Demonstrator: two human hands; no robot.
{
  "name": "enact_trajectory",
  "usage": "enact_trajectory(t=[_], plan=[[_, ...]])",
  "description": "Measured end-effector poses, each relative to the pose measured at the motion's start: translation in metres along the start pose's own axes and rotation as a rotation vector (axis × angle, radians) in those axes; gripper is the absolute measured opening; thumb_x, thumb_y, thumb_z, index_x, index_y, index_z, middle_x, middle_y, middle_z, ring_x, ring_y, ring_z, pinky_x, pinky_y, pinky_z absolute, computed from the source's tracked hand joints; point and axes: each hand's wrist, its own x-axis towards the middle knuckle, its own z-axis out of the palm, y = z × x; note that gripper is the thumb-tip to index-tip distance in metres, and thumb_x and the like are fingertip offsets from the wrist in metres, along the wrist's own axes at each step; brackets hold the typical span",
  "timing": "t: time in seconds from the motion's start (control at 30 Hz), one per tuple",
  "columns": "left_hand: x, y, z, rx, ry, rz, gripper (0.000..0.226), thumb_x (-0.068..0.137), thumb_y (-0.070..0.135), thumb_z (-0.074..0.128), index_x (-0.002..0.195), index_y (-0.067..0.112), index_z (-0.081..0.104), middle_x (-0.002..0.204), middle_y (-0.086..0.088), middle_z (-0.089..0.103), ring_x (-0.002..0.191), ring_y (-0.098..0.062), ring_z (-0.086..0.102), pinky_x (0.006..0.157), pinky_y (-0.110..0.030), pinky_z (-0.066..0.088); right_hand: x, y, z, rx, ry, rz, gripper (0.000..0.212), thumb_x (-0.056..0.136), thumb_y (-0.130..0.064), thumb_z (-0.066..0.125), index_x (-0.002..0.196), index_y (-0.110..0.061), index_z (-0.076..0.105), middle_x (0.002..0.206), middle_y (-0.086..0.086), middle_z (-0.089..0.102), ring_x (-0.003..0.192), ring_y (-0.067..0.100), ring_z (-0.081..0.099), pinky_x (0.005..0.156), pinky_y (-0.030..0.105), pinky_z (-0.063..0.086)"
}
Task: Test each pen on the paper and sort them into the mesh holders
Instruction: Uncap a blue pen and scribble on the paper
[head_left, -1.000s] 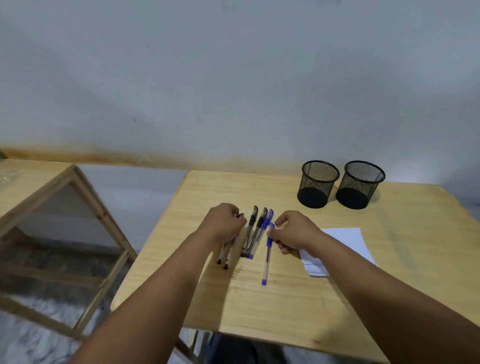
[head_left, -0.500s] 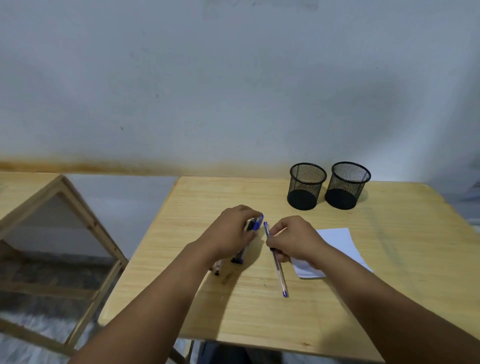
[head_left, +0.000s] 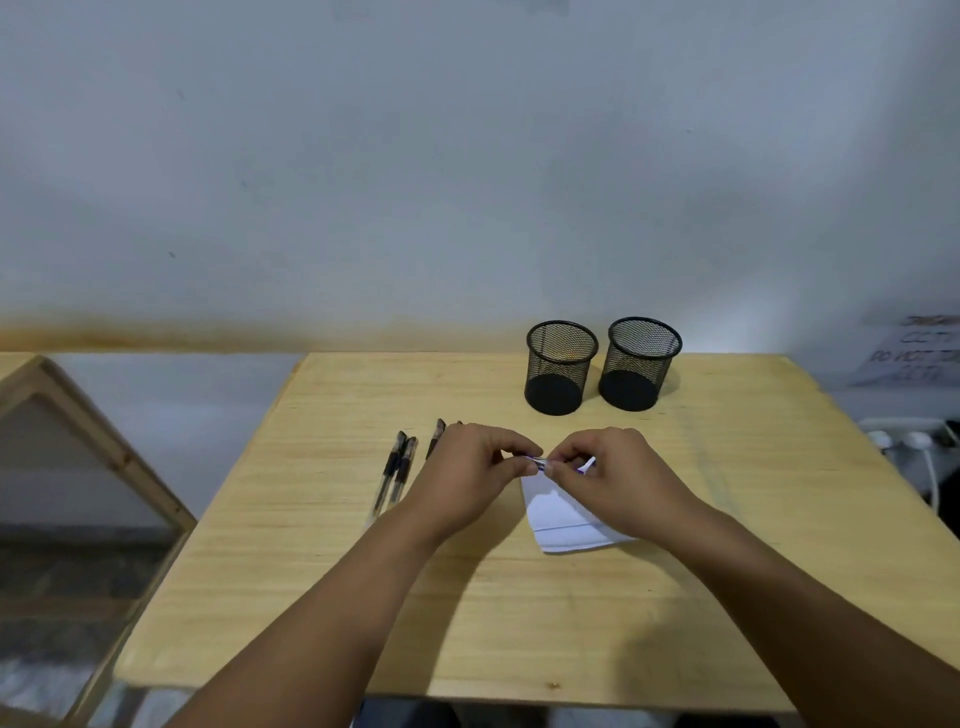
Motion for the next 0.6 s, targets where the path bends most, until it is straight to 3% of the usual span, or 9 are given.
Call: enact_trajectory(t=[0.13, 0.27, 0.4, 0.5, 0.6], plan=[[-0.003, -0.004, 0.012, -0.042, -0.003, -0.024, 0.008, 0.085, 0.023, 0.075, 0.091, 0.027, 0.079, 0.077, 0.005, 0.076, 0.067, -0.020, 0.060, 0.067, -0.033, 0.048, -0.004, 0.009, 0.005, -0.079, 0.019, 0.009, 0.030, 0.075, -0.061, 0.053, 0.083, -0.037, 0.069, 0.078, -0.012, 0.066, 0.071, 0.008, 0.061, 0.060, 0.042, 0.057], [-0.005, -0.005, 0.013, -0.046, -0.024, -0.026, 0.009, 0.086, 0.020, 0.074, 0.091, 0.025, 0.079, 0.079, 0.006, 0.076, 0.070, -0.015, 0.062, 0.068, -0.031, 0.048, -0.006, 0.014, 0.010, -0.154, 0.013, 0.023, 0.019, 0.079, -0.060, 0.053, 0.081, -0.043, 0.061, 0.082, -0.013, 0.062, 0.076, 0.008, 0.058, 0.059, 0.037, 0.053], [-0.009, -0.006, 0.008, -0.050, 0.002, -0.026, 0.009, 0.085, 0.017, 0.075, 0.090, 0.024, 0.079, 0.073, -0.001, 0.073, 0.063, -0.009, 0.056, 0.063, -0.022, 0.043, -0.010, 0.014, 0.010, -0.179, 0.000, 0.067, 0.026, 0.081, -0.062, 0.057, 0.079, -0.037, 0.061, 0.081, -0.013, 0.060, 0.073, 0.008, 0.058, 0.055, 0.029, 0.044], [-0.011, -0.011, 0.001, -0.031, 0.021, -0.064, 0.008, 0.083, 0.022, 0.077, 0.090, 0.026, 0.079, 0.076, 0.006, 0.074, 0.068, -0.015, 0.057, 0.066, -0.025, 0.045, -0.008, 0.013, 0.006, -0.089, -0.031, 0.046, 0.025, 0.083, -0.054, 0.063, 0.077, -0.030, 0.064, 0.075, -0.011, 0.060, 0.071, 0.008, 0.055, 0.055, 0.029, 0.041], [-0.015, -0.014, 0.001, 0.050, 0.087, -0.116, 0.009, 0.083, 0.025, 0.076, 0.092, 0.029, 0.078, 0.078, 0.020, 0.070, 0.071, 0.003, 0.055, 0.063, -0.011, 0.039, -0.004, 0.018, 0.002, 0.081, 0.010, 0.117, 0.005, 0.088, -0.028, 0.066, 0.083, -0.028, 0.066, 0.081, -0.003, 0.066, 0.072, 0.012, 0.058, 0.059, 0.026, 0.044]])
